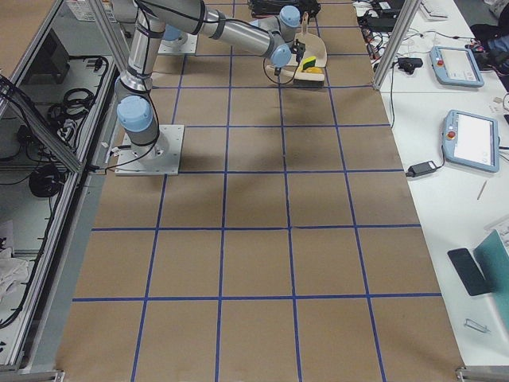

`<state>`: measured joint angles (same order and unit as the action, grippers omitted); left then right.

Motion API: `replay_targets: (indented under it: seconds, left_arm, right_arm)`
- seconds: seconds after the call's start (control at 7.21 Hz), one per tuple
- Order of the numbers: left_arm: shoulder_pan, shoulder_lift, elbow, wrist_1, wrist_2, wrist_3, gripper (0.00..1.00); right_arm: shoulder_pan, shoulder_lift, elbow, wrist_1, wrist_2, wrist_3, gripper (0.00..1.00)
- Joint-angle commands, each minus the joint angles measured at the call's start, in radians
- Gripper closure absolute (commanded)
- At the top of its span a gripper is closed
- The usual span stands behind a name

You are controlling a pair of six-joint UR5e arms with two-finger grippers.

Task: Sweep and dump trash into bin
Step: 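Move the brush with the right gripper toward the food items beside the dustpan, then sweep the apple slice and yellow item into the dustpan with the brush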

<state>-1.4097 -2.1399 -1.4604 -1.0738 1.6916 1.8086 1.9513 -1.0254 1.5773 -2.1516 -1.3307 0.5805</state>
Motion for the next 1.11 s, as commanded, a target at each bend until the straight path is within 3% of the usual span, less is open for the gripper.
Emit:
replay_targets:
  seconds: [0.0,0.42,0.97]
  left_arm:
    - [0.0,0.0,0.0,0.0,-0.003,0.0,0.77]
    - [0.0,0.0,0.0,0.0,-0.006,0.0,0.77]
    - [0.0,0.002,0.0,0.0,-0.007,0.0,0.77]
  right_arm:
    - [0.064,0.056,-0.075,-0.002,0.005,0.092,1.0]
    - [0.116,0.088,-0.137,-0.017,0.06,0.183,1.0]
    - [0.149,0.119,-0.22,-0.018,0.053,0.231,1.0]
